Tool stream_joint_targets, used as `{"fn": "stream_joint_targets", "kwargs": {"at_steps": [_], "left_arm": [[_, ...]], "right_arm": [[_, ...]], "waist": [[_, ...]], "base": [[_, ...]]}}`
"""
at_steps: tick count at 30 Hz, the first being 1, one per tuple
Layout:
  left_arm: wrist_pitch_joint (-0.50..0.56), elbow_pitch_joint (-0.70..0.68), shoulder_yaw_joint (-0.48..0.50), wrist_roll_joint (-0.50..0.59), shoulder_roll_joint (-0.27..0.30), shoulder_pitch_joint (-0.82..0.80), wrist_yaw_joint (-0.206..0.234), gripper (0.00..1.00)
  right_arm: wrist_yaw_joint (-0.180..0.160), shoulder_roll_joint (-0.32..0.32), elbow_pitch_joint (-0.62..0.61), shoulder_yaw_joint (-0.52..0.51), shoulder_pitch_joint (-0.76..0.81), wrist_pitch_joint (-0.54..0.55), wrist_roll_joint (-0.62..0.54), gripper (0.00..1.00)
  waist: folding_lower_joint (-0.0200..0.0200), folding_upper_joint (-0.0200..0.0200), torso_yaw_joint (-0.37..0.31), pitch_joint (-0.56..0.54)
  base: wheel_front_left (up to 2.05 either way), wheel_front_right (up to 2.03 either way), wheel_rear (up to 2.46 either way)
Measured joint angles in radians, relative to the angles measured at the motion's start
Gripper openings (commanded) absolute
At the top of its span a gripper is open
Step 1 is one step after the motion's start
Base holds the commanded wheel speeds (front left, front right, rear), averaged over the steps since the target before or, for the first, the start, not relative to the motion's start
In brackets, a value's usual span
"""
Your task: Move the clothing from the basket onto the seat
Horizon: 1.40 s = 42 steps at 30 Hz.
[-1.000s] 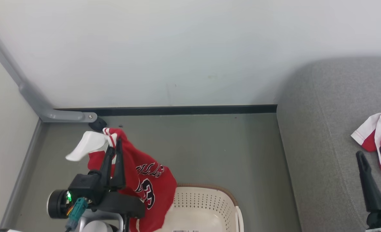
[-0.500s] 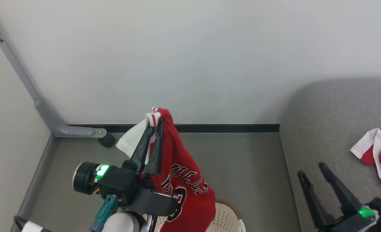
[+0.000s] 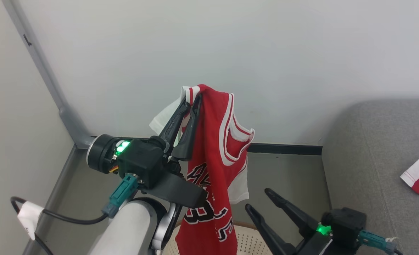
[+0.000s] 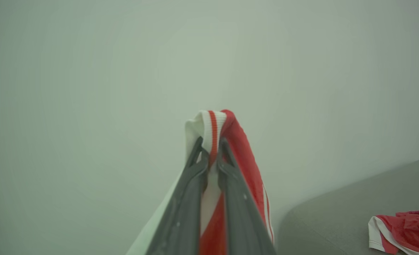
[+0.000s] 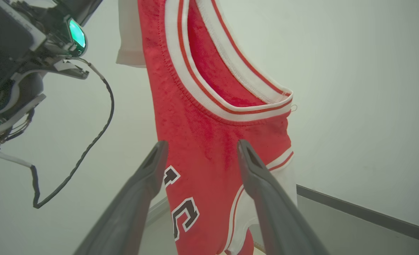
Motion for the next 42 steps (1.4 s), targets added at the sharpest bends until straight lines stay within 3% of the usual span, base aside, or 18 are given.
{"fn": "stream_joint_targets", "kwargs": {"at_steps": [10, 15, 30, 41, 42], "left_arm": [[0.066, -0.013, 0.012, -0.032, 0.000, -0.045, -0.016, 0.00], [0.091, -0.037, 0.014, -0.036, 0.001, -0.049, -0.016, 0.00], [0.163, -0.160, -0.032, -0.035, 0.001, -0.047, -0.007, 0.00], [0.211, -0.192, -0.066, -0.035, 0.001, -0.035, -0.001, 0.00], [0.214, -0.193, -0.068, -0.035, 0.002, -0.032, 0.002, 0.00]], "right_arm": [[0.000, 0.093, 0.100, 0.160, -0.100, 0.026, 0.035, 1.00], [0.000, 0.143, 0.151, 0.190, -0.119, 0.019, 0.037, 1.00], [0.000, 0.146, 0.256, 0.200, -0.165, -0.038, 0.070, 1.00], [0.000, 0.185, 0.255, 0.250, -0.199, -0.065, 0.114, 1.00], [0.000, 0.188, 0.256, 0.250, -0.201, -0.069, 0.115, 0.61]], "waist": [[0.0000, 0.0000, 0.040, -0.014], [0.0000, 0.0000, 0.048, -0.014], [0.0000, 0.0000, 0.053, -0.013], [0.0000, 0.0000, 0.060, -0.005], [0.0000, 0.0000, 0.060, -0.004]], "base": [[0.00, 0.00, 0.00], [0.00, 0.00, 0.00], [0.00, 0.00, 0.00], [0.00, 0.00, 0.00], [0.00, 0.00, 0.00]]}}
